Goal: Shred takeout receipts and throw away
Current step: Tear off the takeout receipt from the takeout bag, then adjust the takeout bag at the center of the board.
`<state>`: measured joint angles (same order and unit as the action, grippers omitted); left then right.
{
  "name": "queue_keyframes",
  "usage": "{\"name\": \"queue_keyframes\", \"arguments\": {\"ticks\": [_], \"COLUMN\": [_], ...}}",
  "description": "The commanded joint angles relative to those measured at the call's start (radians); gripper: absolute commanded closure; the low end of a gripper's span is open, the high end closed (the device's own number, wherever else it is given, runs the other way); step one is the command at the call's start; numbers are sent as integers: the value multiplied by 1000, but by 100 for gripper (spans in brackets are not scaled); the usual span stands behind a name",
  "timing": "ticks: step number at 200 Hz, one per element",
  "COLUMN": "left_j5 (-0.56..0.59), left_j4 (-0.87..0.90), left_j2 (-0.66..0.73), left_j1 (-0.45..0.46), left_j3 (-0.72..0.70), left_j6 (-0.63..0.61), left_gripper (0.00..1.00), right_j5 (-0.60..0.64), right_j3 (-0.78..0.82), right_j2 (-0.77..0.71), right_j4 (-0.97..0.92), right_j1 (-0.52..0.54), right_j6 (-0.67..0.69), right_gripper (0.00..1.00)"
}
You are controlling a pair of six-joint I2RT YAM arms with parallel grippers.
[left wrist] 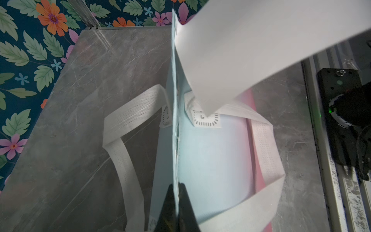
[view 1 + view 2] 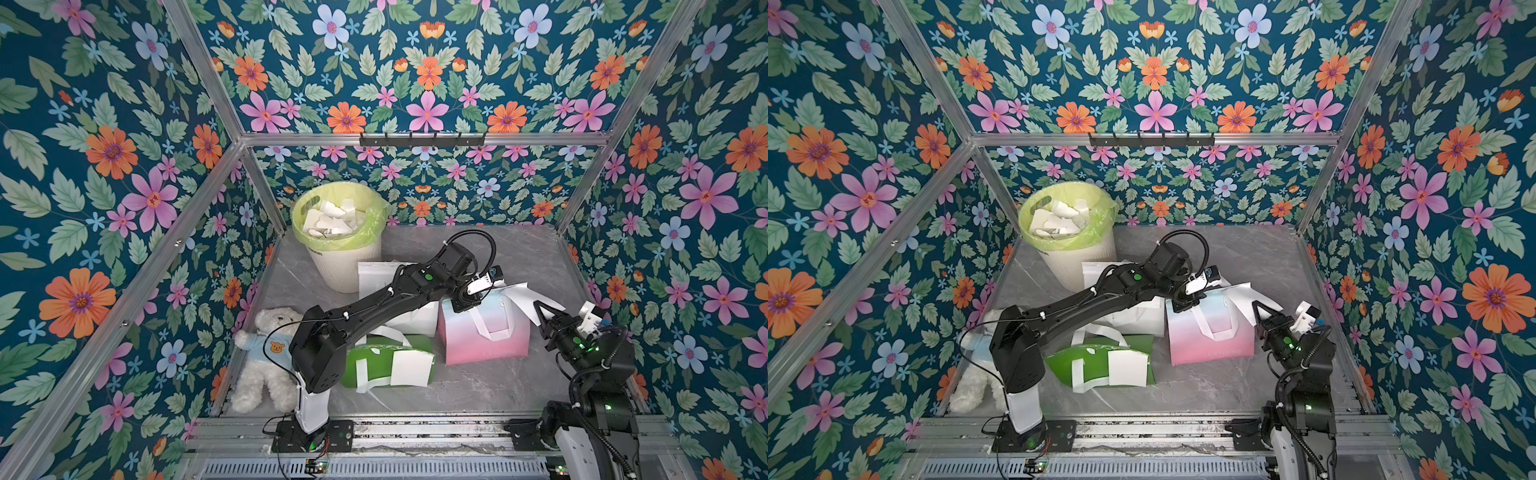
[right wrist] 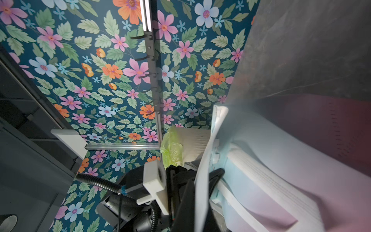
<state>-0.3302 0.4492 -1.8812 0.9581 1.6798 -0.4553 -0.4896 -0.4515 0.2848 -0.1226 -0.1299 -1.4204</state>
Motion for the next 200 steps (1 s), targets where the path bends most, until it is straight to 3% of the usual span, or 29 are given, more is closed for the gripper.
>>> {"name": "queue_keyframes", "arguments": {"ticks": [1, 77, 170, 200], "left_j5": [41, 65, 23, -17], "left_j4": [55, 52, 31, 10], "left_j2": [-10, -13, 23, 56], "left_j1": [1, -1, 1, 1], "left_j3": [-3, -8, -2, -3], "left_j6": [-5, -5, 6, 13], "left_gripper": [100, 100, 100, 77], "right_j5": [43, 77, 102, 115], "right_j3": [-36, -172, -237, -227], "right_j2": [-1, 94, 72, 60], "right_j4": [-18, -38, -131, -139], "right_j1": [0, 0, 0, 0], "right_j6": [-12, 85, 237, 351], "right_gripper": [100, 100, 100, 100]}}
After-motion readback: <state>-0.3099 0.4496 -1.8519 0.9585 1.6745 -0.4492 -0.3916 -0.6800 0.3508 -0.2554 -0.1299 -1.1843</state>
